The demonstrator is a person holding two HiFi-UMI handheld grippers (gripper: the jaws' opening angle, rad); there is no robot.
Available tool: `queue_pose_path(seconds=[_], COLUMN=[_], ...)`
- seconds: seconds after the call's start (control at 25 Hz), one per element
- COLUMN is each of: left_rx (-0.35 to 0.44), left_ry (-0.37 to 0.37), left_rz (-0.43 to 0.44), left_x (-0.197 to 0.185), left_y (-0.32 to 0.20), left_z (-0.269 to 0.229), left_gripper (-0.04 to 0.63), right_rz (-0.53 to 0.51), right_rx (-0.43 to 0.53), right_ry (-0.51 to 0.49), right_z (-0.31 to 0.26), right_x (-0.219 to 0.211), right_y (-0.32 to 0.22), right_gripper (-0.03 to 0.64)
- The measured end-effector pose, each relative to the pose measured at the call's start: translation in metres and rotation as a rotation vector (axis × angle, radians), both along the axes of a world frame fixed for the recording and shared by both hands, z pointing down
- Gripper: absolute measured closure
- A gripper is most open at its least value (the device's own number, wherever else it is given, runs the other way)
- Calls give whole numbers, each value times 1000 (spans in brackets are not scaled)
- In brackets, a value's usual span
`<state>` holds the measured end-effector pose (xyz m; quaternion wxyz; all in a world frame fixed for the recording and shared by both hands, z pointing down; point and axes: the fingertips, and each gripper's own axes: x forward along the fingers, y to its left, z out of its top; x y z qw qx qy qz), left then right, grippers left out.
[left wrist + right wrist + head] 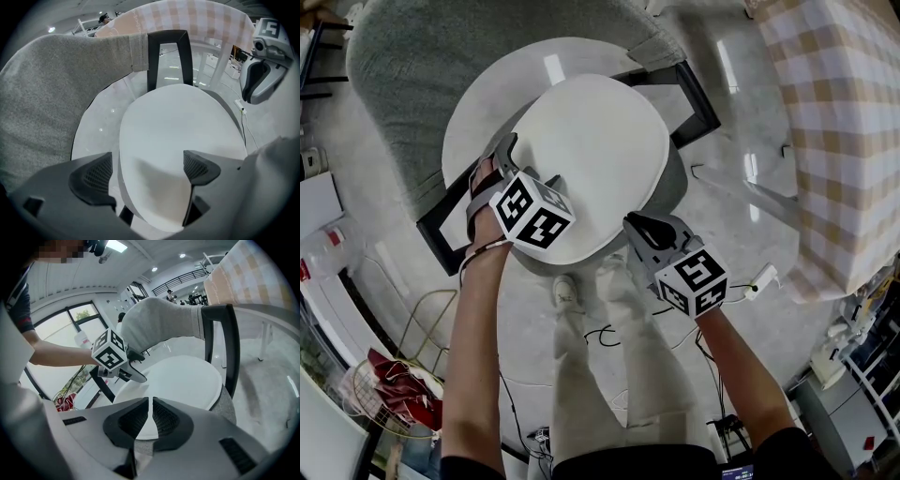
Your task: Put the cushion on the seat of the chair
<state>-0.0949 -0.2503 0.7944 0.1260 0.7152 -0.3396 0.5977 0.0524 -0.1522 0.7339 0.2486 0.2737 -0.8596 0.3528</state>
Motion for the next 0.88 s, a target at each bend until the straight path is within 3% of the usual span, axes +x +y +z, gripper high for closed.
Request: queue_pose_path(seconds=[0.28, 0.4, 0.52, 0.68, 0.88], left_rx=[-43, 18, 44, 56, 51], left_ry=[37, 33, 43, 67, 117], left_rz=[-16, -20, -27, -28, -42], left_x=[2, 0, -2, -2, 0], left_y=[7, 5, 6, 12, 19], left_z=[-5, -15, -21, -24, -27], left_gripper=[155, 408, 520, 591, 591], right_rz=[-22, -33, -40, -52, -53], right_rx=[16, 35, 58, 84, 123], right_ry=[20, 39, 57, 88, 125], right_z=[0, 1, 4, 11, 20], right_x=[1, 2, 2, 1, -6], right_y=[-7, -16, -30, -48, -79], right_gripper=[595, 595, 595, 595, 595])
